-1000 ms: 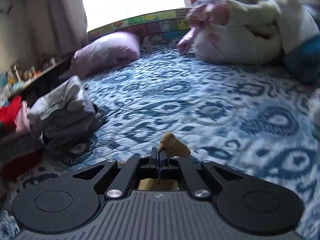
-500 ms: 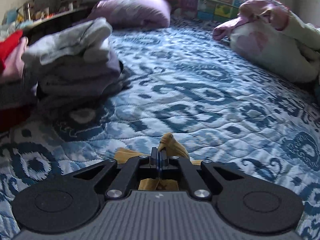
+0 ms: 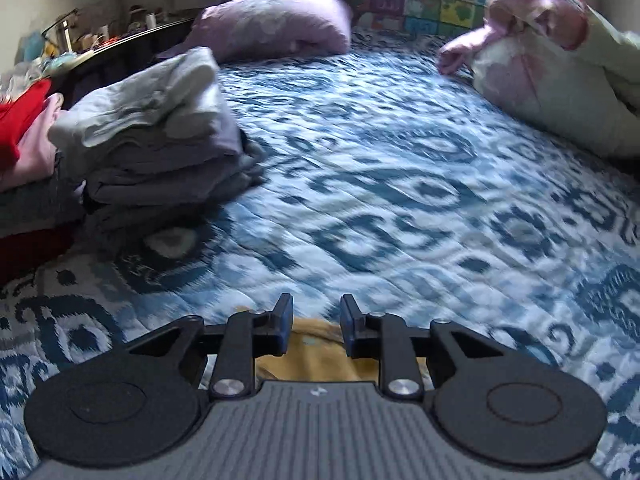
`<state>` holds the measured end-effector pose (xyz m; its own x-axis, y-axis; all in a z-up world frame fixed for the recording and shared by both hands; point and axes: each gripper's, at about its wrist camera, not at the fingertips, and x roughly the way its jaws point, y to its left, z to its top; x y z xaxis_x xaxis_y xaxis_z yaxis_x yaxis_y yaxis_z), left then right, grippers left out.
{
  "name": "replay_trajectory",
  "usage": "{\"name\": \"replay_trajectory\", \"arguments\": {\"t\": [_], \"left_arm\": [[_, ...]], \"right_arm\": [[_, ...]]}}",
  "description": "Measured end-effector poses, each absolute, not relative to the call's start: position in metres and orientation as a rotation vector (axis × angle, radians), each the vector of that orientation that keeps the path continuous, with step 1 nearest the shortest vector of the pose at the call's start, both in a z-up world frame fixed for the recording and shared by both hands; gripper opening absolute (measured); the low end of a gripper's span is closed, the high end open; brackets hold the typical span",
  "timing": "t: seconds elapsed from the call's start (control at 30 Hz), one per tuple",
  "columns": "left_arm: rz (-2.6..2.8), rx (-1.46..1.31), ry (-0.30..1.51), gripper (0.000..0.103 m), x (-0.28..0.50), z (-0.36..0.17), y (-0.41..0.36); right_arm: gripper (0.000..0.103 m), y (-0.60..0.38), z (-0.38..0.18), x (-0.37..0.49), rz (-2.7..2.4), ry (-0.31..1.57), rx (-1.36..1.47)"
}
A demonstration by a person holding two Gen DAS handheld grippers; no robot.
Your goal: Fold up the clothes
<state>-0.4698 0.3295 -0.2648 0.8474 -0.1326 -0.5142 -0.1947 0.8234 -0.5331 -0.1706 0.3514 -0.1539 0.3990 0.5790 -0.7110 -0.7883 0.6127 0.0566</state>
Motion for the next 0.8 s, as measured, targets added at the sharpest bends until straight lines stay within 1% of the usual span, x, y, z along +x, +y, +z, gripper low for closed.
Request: {"name": "replay_trajectory", "arguments": {"t": [0.2, 0.5, 0.53, 0.6, 0.8], "left_arm": [[0.041, -0.574, 0.571, 0.003, -0.469, -0.262, 0.323], [0.049, -0.555, 0.585, 0.003, -0.467, -0.262, 0.320], [0.049, -0.556, 0.586, 0.003, -0.467, -0.262, 0.320], [0.048, -0.560, 0.589, 0.003, -0.466, -0.262, 0.321], [0.048, -0.560, 0.595, 0.003, -0.463, -0.262, 0.321]], "right_arm": [[0.027, 0.321, -0.182, -0.156, 0.882, 0.808, -0.272], [0.027, 0.317, -0.209, -0.138, 0.939, 0.855, -0.095], [0.026, 0.316, -0.208, -0.138, 0.949, 0.846, -0.091], [0.010, 0.314, -0.205, -0.139, 0.970, 0.827, -0.082], [0.006, 0.308, -0.198, -0.142, 1.031, 0.770, -0.057]]}}
